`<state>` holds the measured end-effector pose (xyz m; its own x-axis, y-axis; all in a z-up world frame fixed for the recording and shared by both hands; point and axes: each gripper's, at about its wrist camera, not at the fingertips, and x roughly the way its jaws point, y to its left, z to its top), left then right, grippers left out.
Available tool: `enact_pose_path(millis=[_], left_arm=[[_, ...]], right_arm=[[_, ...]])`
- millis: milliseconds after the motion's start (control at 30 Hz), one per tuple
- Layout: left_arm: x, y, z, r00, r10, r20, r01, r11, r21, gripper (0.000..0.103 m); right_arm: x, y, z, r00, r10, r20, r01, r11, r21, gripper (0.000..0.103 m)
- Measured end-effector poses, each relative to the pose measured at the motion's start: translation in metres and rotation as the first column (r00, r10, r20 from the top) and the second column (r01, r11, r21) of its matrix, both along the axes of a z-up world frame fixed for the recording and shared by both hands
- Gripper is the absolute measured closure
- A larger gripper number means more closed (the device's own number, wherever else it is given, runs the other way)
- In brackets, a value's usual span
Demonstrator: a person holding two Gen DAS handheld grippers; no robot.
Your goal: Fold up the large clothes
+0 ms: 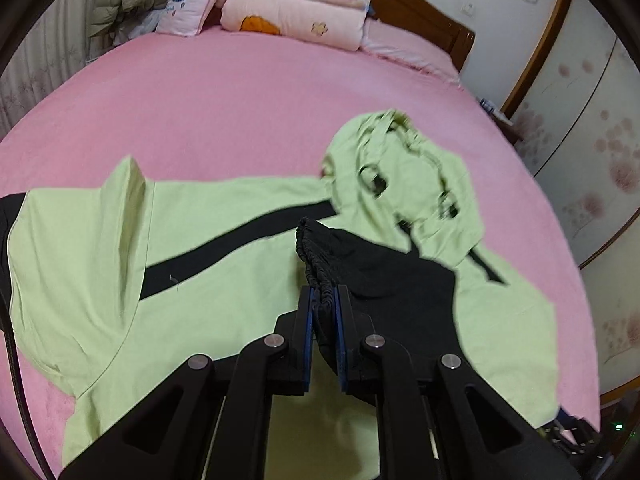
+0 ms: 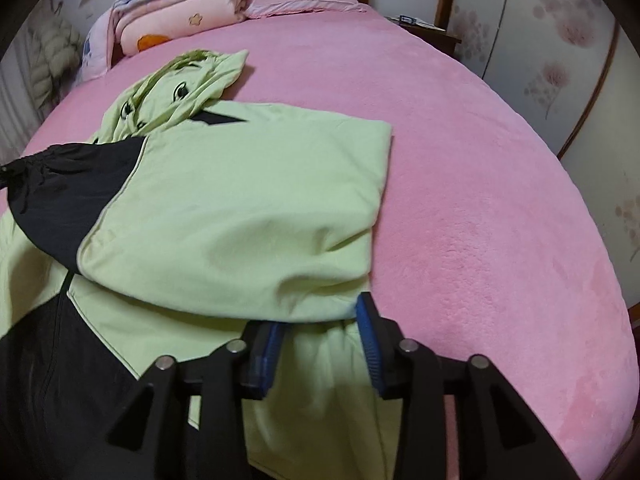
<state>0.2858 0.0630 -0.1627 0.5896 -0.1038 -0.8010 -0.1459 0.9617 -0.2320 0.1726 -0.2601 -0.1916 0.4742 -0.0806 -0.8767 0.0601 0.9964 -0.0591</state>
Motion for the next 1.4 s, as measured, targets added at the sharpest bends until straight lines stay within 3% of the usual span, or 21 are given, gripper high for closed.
enact_pose_path(millis=[133,400,600,767,900,1100,1400], left_arm=[[-0.005,0.001,-0.017,0.999,0.008,-0.033,-0.007,1.000,0.014,0.095],[-0.011,0.004,-0.050,0.992,0.001,-0.130,0.007,0.998,0.062,0.090],[-0.024,0.009,-0.037,0.993,-0.003,-0.117,0.008,0.999,0.042,0.082],[-0.038,0.011,-0.001,0.999,-0.042,-0.028,0.044,0.998,0.038,0.075],[-0.032,0.005,0.014,0.997,-0.072,0.001,0.072,0.997,0.030,0.071],[-0.007,-0.016,-0.011,0.996,-0.070,-0.062,0.074,0.996,0.058,0.070],[0.000,-0.028,-0.045,0.992,-0.073,-0.106,0.082,0.993,0.082,0.070]], right_arm=[[-0.006,0.003,-0.003,1.000,0.013,-0.024,-0.013,1.000,-0.015,0.059],[-0.021,-0.015,-0.004,0.997,0.003,-0.072,0.005,0.994,0.113,0.058],[-0.039,-0.035,0.021,0.999,-0.013,-0.053,0.026,0.968,0.248,0.058],[-0.045,-0.044,0.039,0.999,-0.034,-0.007,0.035,0.967,0.252,0.058],[-0.030,-0.038,0.044,0.998,-0.053,0.020,0.048,0.982,0.184,0.058],[0.003,-0.040,0.015,0.992,-0.109,-0.067,0.120,0.974,0.190,0.058],[-0.011,-0.054,-0.003,0.992,-0.094,-0.082,0.109,0.971,0.211,0.058]])
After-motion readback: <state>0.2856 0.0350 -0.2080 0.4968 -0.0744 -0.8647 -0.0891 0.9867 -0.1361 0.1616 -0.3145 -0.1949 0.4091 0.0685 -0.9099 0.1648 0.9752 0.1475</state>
